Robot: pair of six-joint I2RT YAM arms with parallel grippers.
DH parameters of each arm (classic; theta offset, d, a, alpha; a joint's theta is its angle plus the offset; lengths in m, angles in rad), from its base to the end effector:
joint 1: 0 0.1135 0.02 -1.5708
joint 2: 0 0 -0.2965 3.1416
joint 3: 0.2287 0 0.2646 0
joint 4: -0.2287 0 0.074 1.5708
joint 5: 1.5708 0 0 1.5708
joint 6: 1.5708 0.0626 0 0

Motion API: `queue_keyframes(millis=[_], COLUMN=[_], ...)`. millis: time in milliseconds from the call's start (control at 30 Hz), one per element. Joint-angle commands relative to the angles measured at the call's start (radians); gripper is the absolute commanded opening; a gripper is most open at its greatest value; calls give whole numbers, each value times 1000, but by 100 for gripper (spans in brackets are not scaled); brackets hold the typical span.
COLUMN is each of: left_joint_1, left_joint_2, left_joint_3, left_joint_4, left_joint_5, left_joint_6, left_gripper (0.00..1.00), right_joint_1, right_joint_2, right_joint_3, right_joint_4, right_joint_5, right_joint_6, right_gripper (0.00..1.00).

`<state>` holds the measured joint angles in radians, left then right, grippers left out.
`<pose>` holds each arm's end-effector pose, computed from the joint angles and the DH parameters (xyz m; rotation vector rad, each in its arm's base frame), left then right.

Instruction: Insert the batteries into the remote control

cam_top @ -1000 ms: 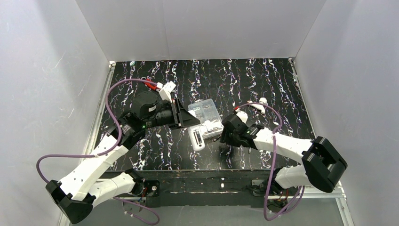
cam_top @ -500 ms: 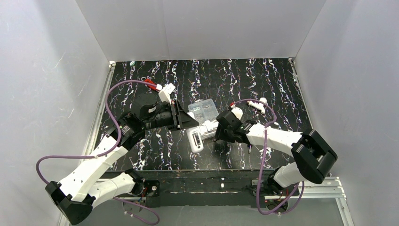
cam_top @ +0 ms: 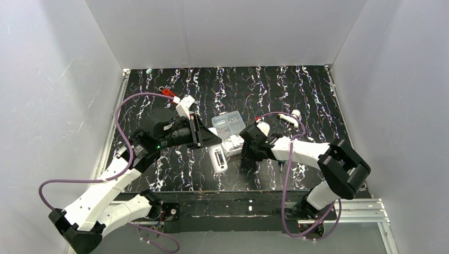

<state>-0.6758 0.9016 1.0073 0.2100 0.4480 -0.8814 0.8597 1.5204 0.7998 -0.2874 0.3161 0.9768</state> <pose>0.1469 -0.1525 0.4734 0.2943 1.4406 -1.5856 0.2168 0.2218 0.1717 0.2650 2.5240 0.3369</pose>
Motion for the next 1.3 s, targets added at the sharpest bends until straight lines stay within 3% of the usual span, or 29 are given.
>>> queue_keyframes(millis=[0,300,667,1000,1267], left_joint_1=[10,12,15,15,17], left_joint_2=[-17,-36,-45,-21,-21], left_joint_3=[1,-11,-14,-14,-13], left_joint_4=[41,49,28,50,51], left_joint_5=[21,23,15,24,26], left_joint_6=[12,9,21,9,7], left_gripper=[0,0,0,0,0], right_joint_1=[3,2,10,15,24], right_joint_2=[26,103,90,5,21], right_joint_3=[64,126,72,33,48], right_joint_4=[21,-57,-88,-98,-93], right_joint_5=[49,88,60,44,-24], right_joint_6=[4,-9,-17,-63,-52], right_gripper=[53,51,37,45,42])
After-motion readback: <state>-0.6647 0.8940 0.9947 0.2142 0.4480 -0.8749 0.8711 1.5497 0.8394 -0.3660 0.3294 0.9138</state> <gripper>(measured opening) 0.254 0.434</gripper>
